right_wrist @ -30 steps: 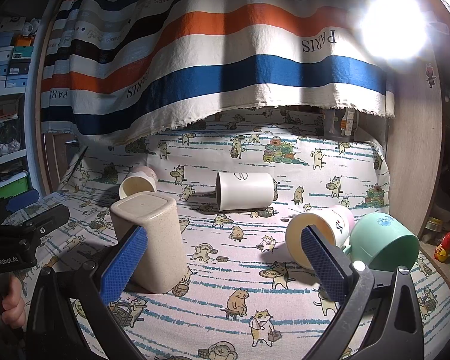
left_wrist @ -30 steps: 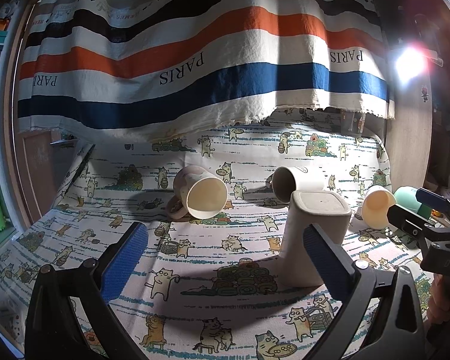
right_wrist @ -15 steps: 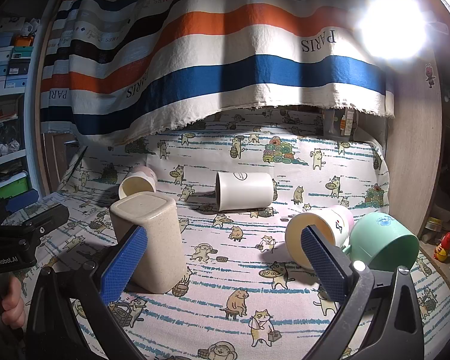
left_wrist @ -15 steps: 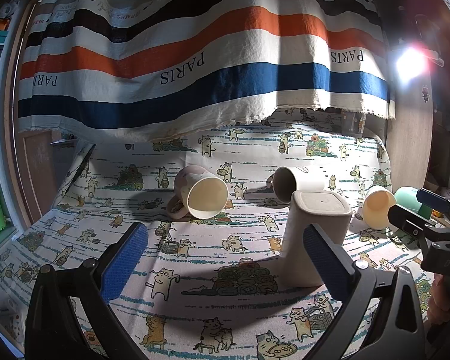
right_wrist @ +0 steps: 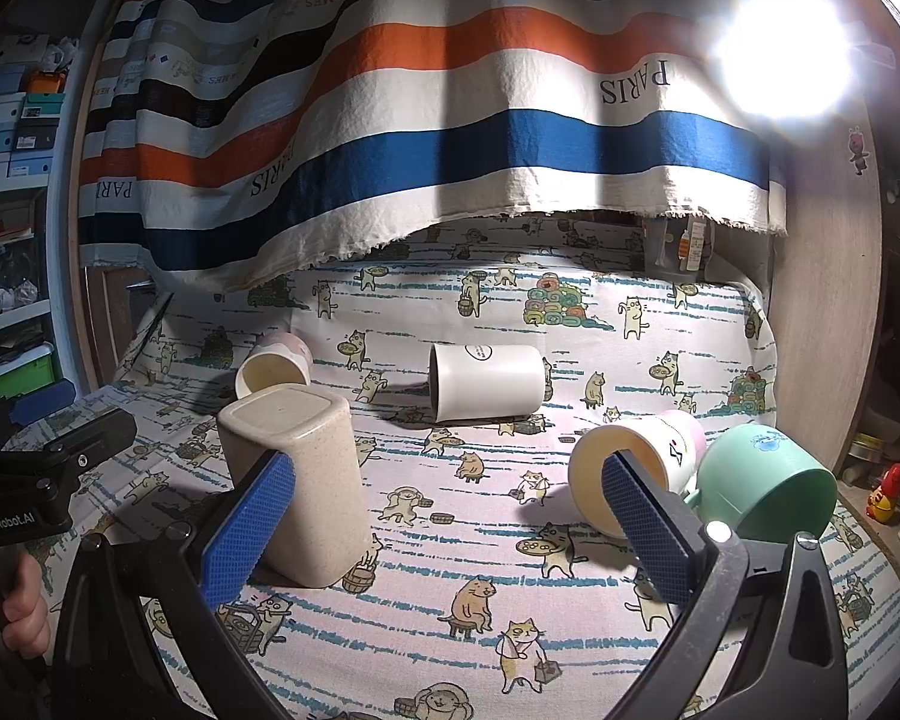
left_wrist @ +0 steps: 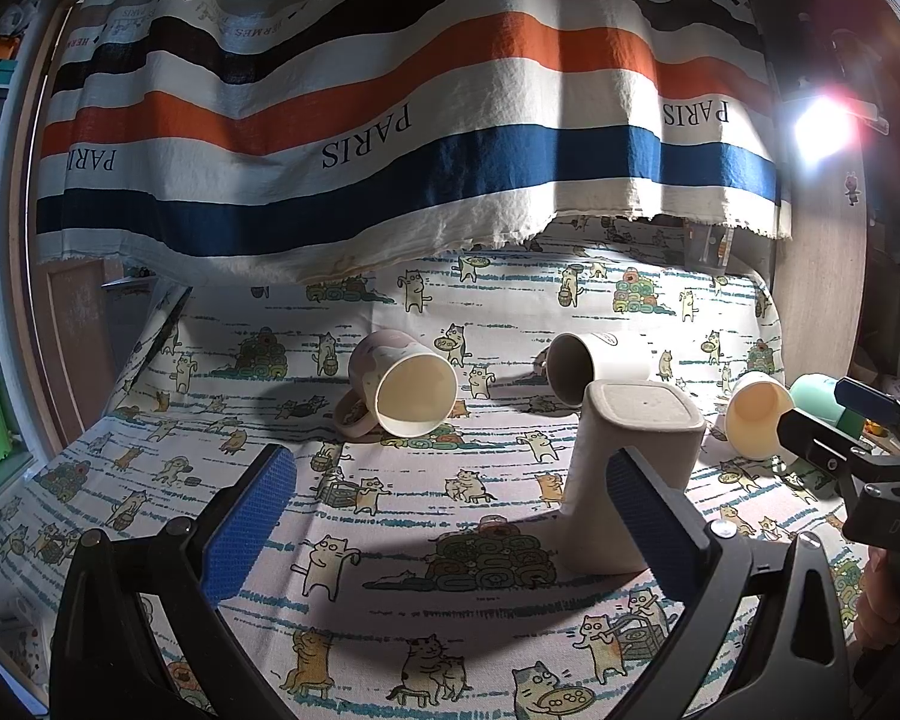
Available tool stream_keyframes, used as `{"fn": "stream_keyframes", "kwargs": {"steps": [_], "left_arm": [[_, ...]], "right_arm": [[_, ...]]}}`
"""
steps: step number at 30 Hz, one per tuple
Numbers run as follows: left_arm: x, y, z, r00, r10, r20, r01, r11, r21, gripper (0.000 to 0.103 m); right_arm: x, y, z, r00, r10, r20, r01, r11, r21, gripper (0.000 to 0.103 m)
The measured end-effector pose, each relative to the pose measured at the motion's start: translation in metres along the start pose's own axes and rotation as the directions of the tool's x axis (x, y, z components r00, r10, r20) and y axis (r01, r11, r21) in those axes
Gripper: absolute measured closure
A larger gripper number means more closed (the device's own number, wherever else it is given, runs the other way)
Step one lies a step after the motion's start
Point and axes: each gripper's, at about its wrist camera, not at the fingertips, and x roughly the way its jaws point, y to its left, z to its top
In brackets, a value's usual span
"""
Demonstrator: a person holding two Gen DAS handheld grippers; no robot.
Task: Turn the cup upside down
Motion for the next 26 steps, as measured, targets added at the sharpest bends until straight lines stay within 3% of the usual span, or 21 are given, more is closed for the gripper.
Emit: {"fn": "stream_keyframes", "kwargs": {"steps": [26], "left_arm": [[0.0002,0.0032,-0.0005,1.000,0.004,-0.002,-0.004,1.000,-0.007,0.000]], "right_arm": [[0.0004,-0.0014,-0.0007,1.000,-0.001,-0.003,0.001,1.000,0.002,0.000]]}}
